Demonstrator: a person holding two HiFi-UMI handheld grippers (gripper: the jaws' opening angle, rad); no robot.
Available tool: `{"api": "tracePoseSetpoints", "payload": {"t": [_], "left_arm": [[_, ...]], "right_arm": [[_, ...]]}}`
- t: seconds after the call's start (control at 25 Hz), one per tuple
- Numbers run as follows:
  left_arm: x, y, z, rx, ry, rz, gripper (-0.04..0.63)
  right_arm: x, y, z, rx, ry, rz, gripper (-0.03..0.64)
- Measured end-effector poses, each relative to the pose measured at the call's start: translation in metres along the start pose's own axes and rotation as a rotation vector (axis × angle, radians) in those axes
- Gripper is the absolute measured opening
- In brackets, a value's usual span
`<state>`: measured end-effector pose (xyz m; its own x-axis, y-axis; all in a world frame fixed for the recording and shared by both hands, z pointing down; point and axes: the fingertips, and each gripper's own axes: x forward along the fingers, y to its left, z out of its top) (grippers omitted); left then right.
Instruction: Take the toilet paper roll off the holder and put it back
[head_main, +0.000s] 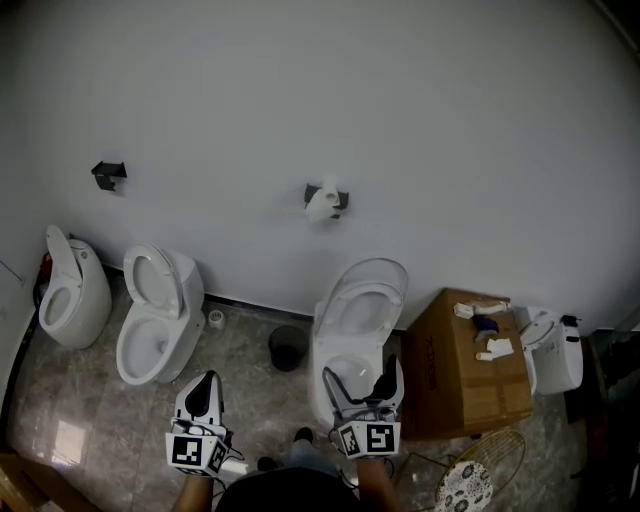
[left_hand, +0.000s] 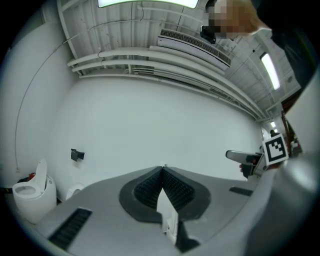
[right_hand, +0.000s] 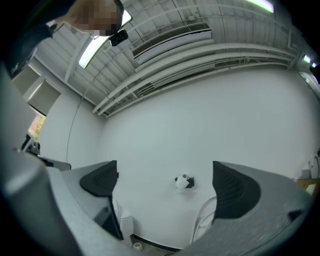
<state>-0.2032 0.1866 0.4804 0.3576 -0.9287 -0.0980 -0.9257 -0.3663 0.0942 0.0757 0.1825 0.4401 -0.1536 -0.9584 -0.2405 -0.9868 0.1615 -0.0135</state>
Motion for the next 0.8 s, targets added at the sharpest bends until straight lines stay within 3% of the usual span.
{"api": "tracePoseSetpoints", "payload": {"t": [0.64,0.8], "left_arm": [[0.044,0.010,-0.019,0.002,0.016,-0.028,0.003],[0.067,0.015,-0.022,-0.012,0.063,-0.025,0.003]], "right_arm": [[0.039,-0.016,-0.023,-0.025,0.004,-0.042,0.572],[0.064,-0.021,-0.030,-0.022,0.004,-0.037,0.572]]}}
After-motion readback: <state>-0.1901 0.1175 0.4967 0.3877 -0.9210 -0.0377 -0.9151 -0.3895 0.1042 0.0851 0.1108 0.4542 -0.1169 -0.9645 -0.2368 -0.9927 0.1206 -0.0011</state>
